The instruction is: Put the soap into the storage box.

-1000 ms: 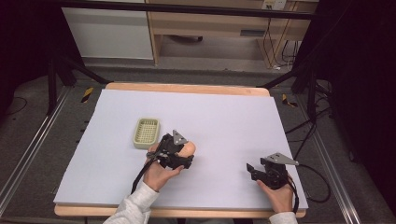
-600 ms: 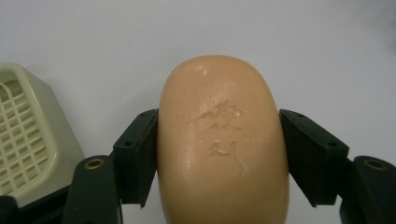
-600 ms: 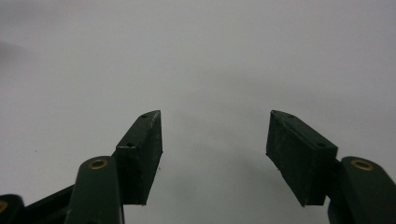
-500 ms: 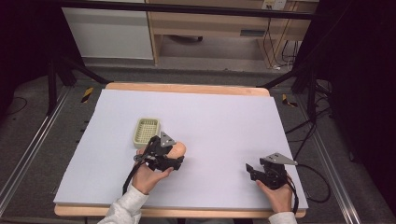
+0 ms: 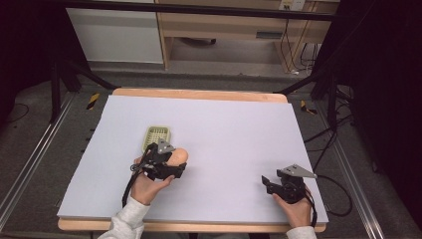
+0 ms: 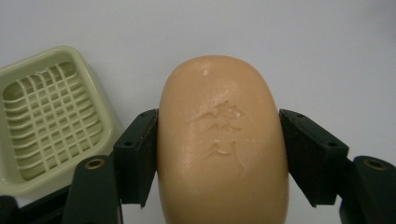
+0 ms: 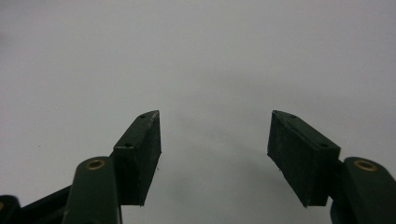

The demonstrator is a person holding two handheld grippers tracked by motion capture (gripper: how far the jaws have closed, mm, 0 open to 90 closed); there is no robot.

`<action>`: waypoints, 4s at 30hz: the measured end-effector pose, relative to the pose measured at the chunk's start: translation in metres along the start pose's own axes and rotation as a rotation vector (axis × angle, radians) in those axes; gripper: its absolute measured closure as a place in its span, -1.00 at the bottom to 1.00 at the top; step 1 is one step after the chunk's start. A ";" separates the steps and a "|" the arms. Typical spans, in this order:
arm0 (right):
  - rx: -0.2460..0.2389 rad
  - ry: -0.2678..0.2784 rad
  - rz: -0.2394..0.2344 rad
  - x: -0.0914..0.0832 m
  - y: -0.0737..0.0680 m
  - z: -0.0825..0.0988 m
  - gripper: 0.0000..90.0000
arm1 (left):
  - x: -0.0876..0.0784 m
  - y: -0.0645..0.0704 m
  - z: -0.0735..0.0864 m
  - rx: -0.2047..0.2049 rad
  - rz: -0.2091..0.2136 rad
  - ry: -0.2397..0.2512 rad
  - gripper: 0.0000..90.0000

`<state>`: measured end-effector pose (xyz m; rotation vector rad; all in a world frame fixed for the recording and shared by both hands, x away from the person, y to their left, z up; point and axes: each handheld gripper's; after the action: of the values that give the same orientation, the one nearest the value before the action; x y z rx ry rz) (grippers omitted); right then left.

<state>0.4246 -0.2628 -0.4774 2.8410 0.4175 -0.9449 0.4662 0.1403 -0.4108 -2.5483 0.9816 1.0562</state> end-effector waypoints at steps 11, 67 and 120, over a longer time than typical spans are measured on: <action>0.008 0.007 -0.009 -0.002 -0.001 -0.001 -0.28 | -0.009 -0.020 0.000 -0.040 -0.038 0.022 -0.29; 0.022 0.013 0.011 0.000 0.002 -0.001 -0.31 | 0.023 -0.096 -0.019 -0.168 -0.161 0.014 -0.29; 0.019 0.011 0.007 0.000 0.003 -0.001 -0.31 | 0.053 -0.114 -0.007 -0.205 -0.170 -0.043 -0.29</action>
<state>0.4262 -0.2654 -0.4767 2.8645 0.4016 -0.9375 0.5719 0.1971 -0.4489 -2.6992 0.6620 1.2114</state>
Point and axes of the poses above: each handheld gripper's, and its own axes: x roughly forward along the jaws, z roughly out of its underside, y roughly to its right, and after that the axes turned 6 degrees about z, right-handed
